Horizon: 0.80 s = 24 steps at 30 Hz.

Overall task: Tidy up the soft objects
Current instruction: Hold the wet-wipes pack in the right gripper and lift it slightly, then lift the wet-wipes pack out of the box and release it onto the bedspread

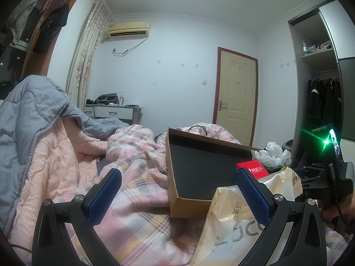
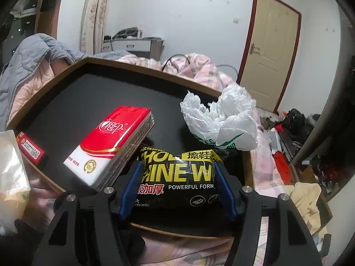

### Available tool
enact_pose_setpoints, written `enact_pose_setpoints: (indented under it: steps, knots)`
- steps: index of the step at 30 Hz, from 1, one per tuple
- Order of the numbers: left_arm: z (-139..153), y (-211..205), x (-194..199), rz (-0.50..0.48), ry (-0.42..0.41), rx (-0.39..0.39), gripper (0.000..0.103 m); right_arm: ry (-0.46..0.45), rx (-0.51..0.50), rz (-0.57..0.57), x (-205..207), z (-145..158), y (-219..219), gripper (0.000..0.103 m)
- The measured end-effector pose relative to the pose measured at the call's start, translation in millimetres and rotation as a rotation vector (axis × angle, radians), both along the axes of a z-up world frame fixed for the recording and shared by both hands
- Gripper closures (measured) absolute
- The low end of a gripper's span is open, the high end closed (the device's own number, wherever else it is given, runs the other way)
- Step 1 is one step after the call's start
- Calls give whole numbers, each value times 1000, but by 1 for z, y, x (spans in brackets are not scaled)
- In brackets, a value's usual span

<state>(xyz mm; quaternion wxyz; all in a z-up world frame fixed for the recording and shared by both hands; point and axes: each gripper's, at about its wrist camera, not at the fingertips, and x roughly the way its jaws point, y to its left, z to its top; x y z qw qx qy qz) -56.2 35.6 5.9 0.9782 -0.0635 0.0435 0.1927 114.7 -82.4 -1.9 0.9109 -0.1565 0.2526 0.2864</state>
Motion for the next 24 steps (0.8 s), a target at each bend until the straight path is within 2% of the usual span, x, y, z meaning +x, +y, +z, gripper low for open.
enact_pose_setpoints:
  steps: [14,18,24]
  knots:
    - [-1,0,0,-1,1,0,0,-156,231,-44,-23,17,-35,45]
    - [-1,0,0,0,1,0,0,-151,254,-42,-24,15,-41,44]
    - [-1,0,0,-1,1,0,0,-119,277,27,-38,6,-55,43]
